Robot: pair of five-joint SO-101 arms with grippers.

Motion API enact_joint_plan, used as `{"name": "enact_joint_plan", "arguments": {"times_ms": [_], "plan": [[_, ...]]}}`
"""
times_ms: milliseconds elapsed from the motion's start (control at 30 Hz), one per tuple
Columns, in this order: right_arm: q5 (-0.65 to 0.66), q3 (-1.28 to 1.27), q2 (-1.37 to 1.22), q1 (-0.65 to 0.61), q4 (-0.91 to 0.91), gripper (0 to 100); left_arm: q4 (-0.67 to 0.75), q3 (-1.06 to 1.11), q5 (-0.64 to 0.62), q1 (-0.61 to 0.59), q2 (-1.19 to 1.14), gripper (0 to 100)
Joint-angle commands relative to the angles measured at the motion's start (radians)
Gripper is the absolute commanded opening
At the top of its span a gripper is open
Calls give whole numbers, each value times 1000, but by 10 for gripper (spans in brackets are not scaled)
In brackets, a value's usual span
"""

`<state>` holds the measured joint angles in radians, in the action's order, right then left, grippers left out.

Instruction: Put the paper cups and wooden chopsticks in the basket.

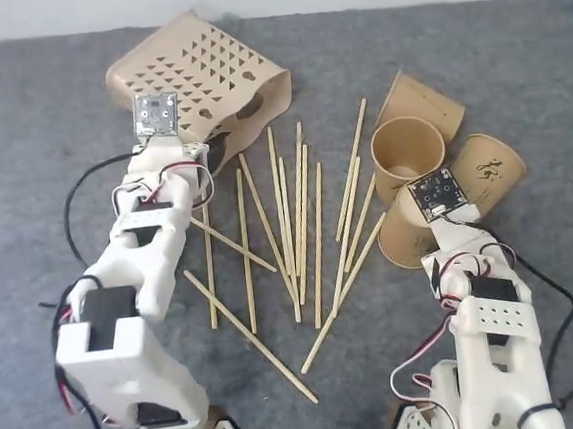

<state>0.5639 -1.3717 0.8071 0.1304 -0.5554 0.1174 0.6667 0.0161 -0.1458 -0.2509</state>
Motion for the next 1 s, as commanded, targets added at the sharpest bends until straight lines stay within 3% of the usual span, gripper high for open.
{"name": "enact_joint_plan", "arguments": {"times_ms": [0, 100, 233, 500, 600, 733, 967], "plan": [[11, 3, 28, -7, 13, 9, 31, -53, 12, -11, 2, 306], [11, 3, 28, -7, 13, 9, 32, -54, 66, -11, -2, 228], [11, 3, 28, -7, 15, 9, 133, -45, 121, -9, -8, 17], [11, 3, 28, -7, 15, 9, 376, 33, -26, -2, 2, 13], [11, 3, 28, -7, 16, 9, 348, 15, -87, 0, 5, 12], [11, 3, 28, -7, 16, 9, 97, -93, -107, -9, 5, 11], [11, 3, 28, -8, 18, 9, -563, -506, -256, -66, -6, 10]]}}
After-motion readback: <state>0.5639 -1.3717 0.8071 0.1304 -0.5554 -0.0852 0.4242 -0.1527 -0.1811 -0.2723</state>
